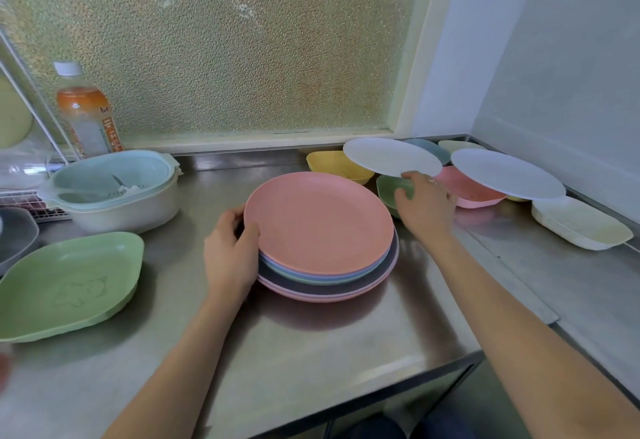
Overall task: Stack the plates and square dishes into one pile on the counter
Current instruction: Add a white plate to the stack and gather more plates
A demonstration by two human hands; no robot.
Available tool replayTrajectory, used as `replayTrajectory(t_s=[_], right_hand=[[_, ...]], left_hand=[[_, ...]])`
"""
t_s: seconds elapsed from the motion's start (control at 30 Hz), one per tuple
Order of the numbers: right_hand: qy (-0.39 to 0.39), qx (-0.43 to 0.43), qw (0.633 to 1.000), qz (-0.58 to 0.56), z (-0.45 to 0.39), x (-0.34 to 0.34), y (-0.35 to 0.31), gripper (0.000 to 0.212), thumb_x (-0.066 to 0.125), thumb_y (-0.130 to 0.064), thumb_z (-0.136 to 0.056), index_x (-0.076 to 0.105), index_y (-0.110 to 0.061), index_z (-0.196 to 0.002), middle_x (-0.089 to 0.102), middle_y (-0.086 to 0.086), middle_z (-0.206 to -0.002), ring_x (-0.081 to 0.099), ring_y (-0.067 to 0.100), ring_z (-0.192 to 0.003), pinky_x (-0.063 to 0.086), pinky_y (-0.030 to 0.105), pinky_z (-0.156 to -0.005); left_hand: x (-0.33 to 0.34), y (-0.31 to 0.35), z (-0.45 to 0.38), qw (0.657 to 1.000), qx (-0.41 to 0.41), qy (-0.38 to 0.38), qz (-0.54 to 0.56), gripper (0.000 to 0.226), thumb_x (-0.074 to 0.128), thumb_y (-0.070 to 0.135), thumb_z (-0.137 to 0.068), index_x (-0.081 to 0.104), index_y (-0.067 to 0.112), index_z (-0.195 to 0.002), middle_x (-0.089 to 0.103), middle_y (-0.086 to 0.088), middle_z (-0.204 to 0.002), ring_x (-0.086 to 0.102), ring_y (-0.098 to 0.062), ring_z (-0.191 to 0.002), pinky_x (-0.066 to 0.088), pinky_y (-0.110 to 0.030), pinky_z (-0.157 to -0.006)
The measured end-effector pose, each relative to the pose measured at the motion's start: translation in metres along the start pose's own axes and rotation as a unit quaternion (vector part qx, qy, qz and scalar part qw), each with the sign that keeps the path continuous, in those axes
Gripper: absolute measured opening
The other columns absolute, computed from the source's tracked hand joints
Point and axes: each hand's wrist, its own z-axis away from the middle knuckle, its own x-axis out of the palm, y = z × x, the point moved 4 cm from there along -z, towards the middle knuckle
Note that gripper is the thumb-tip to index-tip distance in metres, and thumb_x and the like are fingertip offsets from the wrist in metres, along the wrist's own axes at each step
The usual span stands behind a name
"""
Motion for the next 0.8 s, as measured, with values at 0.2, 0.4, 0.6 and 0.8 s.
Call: replayTrajectory(t_s=[0.2,0.4,0.6,0.8], right_hand=[[-0.092,-0.058,0.992,0.07,-0.031,0.029,-0.018,0.053,0.05,-0.031,-0.088,0.039,-0.02,-0.139,0.043,0.009,-0.144,0.036,0.032,-0.132,0.03,0.05,-0.102],[-0.133,-0.058,0.981,0.129,-0.052,0.047,-0.031,0.044,0.045,-0.017,-0.088,0.043,-0.016,-0.133,0.056,0.012,-0.126,0.048,0.033,-0.117,0.031,0.047,-0.098],[-0.129,-0.073,0.972,0.183,-0.058,0.055,-0.034,0.036,0.039,-0.008,-0.091,0.053,-0.016,-0.124,0.06,0.014,-0.115,0.054,0.034,-0.106,0.039,0.045,-0.092],[-0.068,-0.087,0.978,0.177,-0.057,0.045,-0.033,0.037,0.038,-0.003,-0.091,0.058,-0.015,-0.12,0.064,0.017,-0.11,0.056,0.038,-0.105,0.037,0.046,-0.096]], left_hand=[[0.001,-0.002,-0.001,1.0,-0.007,-0.004,0.015,0.039,0.047,0.03,-0.069,0.065,0.028,-0.103,0.061,0.027,-0.083,0.054,0.022,-0.076,0.036,0.0,-0.059],[0.003,-0.006,-0.003,1.0,0.003,-0.005,0.023,0.039,0.048,0.027,-0.068,0.066,0.027,-0.102,0.064,0.024,-0.086,0.055,0.023,-0.077,0.036,0.003,-0.06],[0.003,-0.008,-0.004,1.0,0.0,-0.007,0.025,0.037,0.048,0.03,-0.067,0.065,0.032,-0.101,0.064,0.029,-0.086,0.057,0.019,-0.079,0.039,-0.001,-0.062],[0.003,-0.008,-0.003,0.999,0.001,-0.009,0.032,0.038,0.049,0.028,-0.068,0.065,0.029,-0.103,0.065,0.024,-0.089,0.057,0.017,-0.079,0.038,0.0,-0.062]])
